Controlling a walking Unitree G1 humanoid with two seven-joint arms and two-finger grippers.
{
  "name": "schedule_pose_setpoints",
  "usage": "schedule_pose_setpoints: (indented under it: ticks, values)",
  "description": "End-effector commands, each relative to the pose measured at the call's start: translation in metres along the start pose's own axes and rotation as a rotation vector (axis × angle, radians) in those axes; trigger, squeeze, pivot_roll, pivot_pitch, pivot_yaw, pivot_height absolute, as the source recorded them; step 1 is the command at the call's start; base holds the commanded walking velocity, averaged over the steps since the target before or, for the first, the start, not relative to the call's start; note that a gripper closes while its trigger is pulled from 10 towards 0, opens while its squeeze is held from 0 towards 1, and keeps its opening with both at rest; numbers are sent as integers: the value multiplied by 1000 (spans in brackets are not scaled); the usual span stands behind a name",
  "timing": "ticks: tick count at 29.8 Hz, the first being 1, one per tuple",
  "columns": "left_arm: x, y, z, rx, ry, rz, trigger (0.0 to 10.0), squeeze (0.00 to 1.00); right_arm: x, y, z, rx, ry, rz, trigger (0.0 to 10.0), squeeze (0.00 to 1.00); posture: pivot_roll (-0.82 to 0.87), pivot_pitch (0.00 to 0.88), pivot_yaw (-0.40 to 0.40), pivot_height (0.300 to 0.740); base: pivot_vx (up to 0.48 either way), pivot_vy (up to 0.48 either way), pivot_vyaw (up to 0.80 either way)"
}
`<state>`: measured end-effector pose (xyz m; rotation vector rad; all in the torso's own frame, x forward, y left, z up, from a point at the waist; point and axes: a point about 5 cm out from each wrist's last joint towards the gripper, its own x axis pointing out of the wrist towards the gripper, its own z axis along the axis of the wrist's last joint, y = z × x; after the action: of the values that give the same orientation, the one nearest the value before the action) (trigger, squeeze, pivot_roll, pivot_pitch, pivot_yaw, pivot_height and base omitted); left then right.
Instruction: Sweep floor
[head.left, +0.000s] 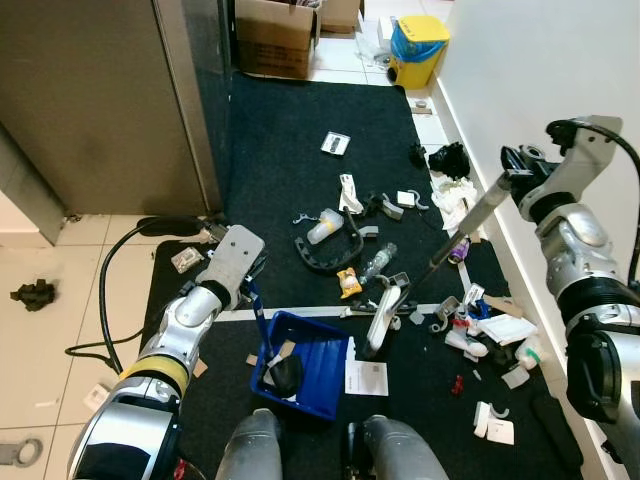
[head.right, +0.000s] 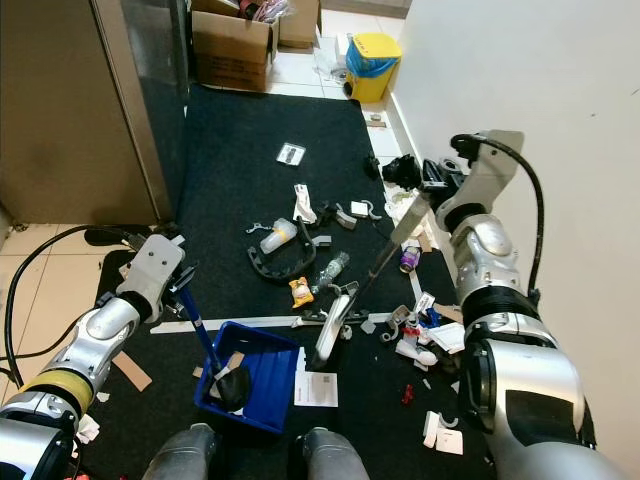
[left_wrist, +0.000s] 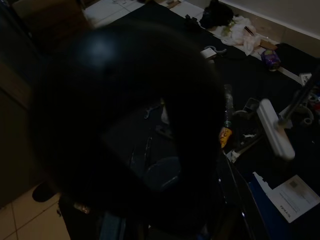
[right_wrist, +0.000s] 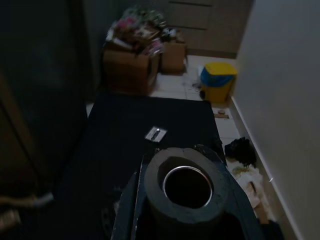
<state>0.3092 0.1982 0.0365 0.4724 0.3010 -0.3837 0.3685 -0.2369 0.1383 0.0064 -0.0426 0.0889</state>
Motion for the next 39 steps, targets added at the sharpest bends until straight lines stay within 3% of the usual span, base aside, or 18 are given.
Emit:
schedule_pose_setpoints:
  ticks: [1,9,13,14,16,22,25,29,33,39]
  values:
    - [-15,-11,-43,100,248,-39,0,0,-3,-2,-1,-56,-14,2,10000,0,90,130,-108,740,0,0,0]
    - [-6,-4,-34,121,270,135,0,0,3,13,13,-171,-104,81,10000,0,83,180,-94,740,0,0,0]
    - [-5,0,-32,126,276,173,0,0,4,17,13,-203,-97,120,10000,0,86,185,-94,740,0,0,0]
    - [-5,3,-32,125,286,213,0,0,3,26,6,-237,-72,189,10000,0,96,197,-98,740,0,0,0]
    - [-5,3,-32,125,289,223,0,0,2,30,3,-249,-62,215,10000,0,97,198,-98,740,0,0,0]
    - [-3,-8,-32,140,284,151,0,0,-7,49,-20,-326,-4,320,10000,0,109,216,-98,740,0,0,0]
    - [-2,-11,-31,169,280,130,0,0,-15,67,-37,-434,19,420,10000,0,120,229,-90,740,0,0,0]
    - [-2,-11,-30,177,279,129,0,0,-20,76,-45,-490,25,473,10000,0,124,234,-88,740,0,0,0]
    - [-1,-11,-28,179,273,118,0,0,-32,100,-63,-571,41,575,10000,0,130,243,-77,740,0,0,0]
    - [-1,-14,-29,168,274,102,0,0,-39,118,-74,-546,41,596,10000,0,126,239,-74,740,0,0,0]
